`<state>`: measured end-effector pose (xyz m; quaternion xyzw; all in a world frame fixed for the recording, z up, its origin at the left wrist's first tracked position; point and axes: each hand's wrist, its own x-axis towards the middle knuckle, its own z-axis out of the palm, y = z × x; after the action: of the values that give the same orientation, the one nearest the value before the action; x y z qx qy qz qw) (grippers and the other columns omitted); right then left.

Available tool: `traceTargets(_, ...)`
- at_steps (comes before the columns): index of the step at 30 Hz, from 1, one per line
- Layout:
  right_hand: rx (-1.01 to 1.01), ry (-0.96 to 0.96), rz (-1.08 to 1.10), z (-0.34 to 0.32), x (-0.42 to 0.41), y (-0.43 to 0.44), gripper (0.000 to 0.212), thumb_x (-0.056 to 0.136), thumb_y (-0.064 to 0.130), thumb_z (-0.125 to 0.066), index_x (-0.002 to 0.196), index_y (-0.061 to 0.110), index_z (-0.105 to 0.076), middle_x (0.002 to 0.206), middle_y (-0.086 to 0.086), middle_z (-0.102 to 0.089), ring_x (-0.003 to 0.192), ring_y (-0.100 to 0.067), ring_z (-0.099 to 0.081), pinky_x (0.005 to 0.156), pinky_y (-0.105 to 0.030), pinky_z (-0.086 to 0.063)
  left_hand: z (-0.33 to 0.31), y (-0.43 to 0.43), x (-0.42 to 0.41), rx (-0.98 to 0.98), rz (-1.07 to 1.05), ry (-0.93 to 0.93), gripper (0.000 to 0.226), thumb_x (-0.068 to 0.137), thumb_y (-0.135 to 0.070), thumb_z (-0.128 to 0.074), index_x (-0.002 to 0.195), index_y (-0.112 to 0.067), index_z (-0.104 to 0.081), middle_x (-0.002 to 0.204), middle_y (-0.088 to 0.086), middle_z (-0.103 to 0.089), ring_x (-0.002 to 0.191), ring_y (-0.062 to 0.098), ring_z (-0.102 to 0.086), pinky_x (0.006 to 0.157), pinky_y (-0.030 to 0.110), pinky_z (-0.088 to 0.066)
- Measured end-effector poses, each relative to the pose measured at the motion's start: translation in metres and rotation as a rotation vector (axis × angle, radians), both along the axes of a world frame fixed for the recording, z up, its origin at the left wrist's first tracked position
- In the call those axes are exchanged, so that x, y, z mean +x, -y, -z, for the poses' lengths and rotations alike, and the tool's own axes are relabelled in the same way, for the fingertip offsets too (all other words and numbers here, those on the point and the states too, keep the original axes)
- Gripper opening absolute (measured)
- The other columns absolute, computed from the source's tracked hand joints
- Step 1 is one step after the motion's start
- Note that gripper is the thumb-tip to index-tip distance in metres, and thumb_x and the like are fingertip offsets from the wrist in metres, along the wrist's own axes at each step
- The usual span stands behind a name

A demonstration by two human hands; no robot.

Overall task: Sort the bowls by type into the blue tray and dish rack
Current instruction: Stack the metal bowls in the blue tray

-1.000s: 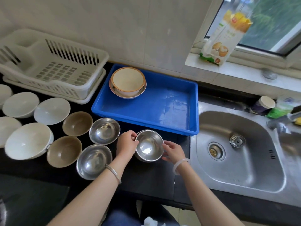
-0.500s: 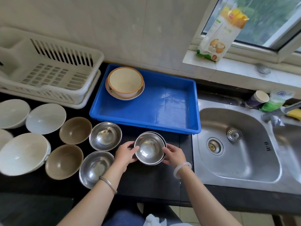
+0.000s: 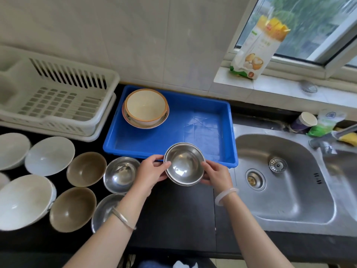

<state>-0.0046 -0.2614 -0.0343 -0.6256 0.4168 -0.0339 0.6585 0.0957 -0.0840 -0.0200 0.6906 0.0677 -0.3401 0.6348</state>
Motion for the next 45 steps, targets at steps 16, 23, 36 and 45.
traceTargets(16, 0.031, -0.148, -0.035, 0.019, 0.124, 0.103, 0.027, 0.093, 0.021, -0.055, 0.114, 0.007, -0.063, 0.102, -0.012, -0.063, 0.07, -0.025, -0.065, 0.054, -0.029, -0.056, 0.031, 0.121, 0.089, 0.032, -0.253, -0.134, 0.01, 0.091, -0.014, -0.058, 0.101, -0.013, -0.056, 0.101, 0.006, -0.061, 0.085, 0.025, -0.059, 0.07, 0.037, -0.053)
traceTargets(23, 0.03, -0.158, -0.038, 0.032, 0.153, 0.112, 0.027, 0.093, 0.022, -0.054, 0.114, 0.007, -0.061, 0.102, -0.011, -0.061, 0.064, -0.021, -0.062, 0.052, -0.026, -0.057, 0.049, 0.133, 0.11, -0.017, -0.298, -0.144, 0.014, 0.092, -0.011, -0.054, 0.106, -0.014, -0.056, 0.106, 0.007, -0.06, 0.097, 0.024, -0.058, 0.07, 0.032, -0.051)
traceTargets(36, 0.066, -0.115, 0.022, 0.05, 0.179, 0.115, 0.015, 0.092, 0.021, -0.054, 0.104, 0.012, -0.059, 0.098, -0.008, -0.057, 0.063, -0.021, -0.06, 0.051, -0.026, -0.054, 0.067, 0.138, 0.108, -0.207, -0.493, -0.295, 0.019, 0.095, -0.019, -0.052, 0.109, -0.007, -0.057, 0.098, 0.008, -0.065, 0.087, 0.018, -0.064, 0.074, 0.029, -0.052)
traceTargets(45, 0.132, -0.09, 0.043, 0.049, 0.205, 0.12, 0.015, 0.093, 0.022, -0.053, 0.104, 0.013, -0.055, 0.088, -0.006, -0.058, 0.073, -0.027, -0.063, 0.056, -0.029, -0.053, 0.062, 0.155, 0.122, -0.286, -0.573, -0.267, 0.016, 0.095, -0.013, -0.05, 0.108, -0.011, -0.06, 0.11, 0.005, -0.063, 0.095, 0.015, -0.06, 0.093, 0.026, -0.046)
